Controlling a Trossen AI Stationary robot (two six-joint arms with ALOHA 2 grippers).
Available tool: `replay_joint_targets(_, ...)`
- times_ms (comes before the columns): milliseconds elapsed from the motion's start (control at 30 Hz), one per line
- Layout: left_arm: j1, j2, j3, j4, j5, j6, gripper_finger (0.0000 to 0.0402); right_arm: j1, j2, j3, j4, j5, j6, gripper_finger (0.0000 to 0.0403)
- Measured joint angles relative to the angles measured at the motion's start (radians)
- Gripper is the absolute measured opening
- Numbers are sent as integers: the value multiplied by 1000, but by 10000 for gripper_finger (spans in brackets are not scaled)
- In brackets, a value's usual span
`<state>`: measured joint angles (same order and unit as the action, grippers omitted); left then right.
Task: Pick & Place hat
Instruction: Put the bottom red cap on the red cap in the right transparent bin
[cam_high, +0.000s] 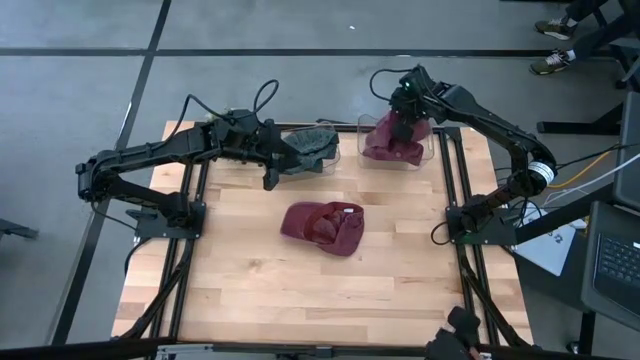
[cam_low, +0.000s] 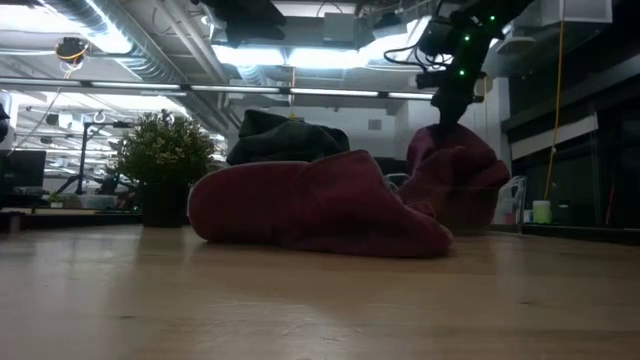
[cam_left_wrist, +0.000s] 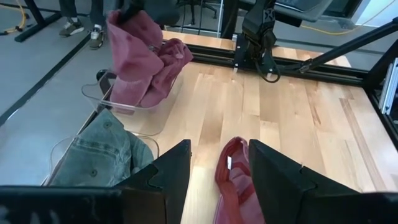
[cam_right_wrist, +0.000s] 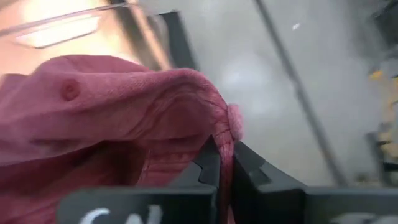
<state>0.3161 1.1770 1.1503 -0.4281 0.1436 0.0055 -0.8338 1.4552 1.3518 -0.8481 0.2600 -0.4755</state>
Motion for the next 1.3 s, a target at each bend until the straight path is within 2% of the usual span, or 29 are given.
replay_joint_targets(300,0,0,0,-17,-27,-2,155,6,0,0,-159,-150,203,16)
replay_joint_targets(833,0,0,0,-17,-57,-10,157,122,-5,0,-364,-185,443,16)
replay_joint_targets(967,0,0,0,-17,-57,-10,157,129,-5,0,-381,-242,507,21)
replay_joint_targets(1300,0,0,0,-17,-57,-10,157,123,-5,0,-416,-265,501,51)
